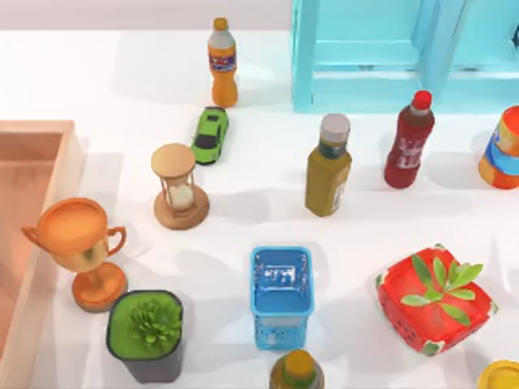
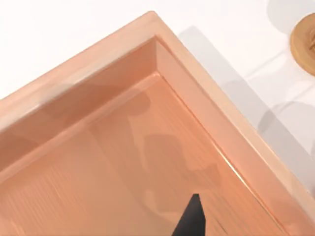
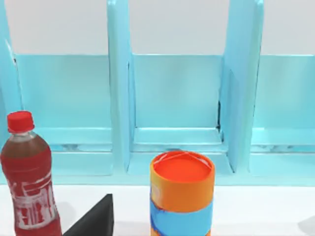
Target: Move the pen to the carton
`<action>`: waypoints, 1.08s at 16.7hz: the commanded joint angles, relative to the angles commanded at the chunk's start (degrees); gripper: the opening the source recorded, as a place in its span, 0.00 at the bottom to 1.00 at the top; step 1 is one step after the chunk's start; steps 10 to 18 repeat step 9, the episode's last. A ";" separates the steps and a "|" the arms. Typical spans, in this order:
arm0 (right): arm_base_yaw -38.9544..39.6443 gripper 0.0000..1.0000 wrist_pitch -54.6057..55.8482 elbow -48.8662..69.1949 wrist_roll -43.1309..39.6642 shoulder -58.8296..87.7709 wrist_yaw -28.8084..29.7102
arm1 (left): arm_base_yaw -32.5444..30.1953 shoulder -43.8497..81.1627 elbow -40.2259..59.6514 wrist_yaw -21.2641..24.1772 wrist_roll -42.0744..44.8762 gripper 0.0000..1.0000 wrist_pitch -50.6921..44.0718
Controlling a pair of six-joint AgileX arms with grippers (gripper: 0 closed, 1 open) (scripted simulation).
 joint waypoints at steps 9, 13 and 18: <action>0.00 1.00 0.00 0.00 0.00 0.00 0.00 | 0.00 0.00 0.00 0.00 0.00 1.00 0.00; 0.00 1.00 0.00 0.00 0.00 0.00 0.00 | 0.00 0.00 0.00 0.00 0.00 1.00 0.00; 0.00 1.00 0.00 0.00 0.00 0.00 0.00 | 0.00 0.00 0.00 0.00 0.00 1.00 0.00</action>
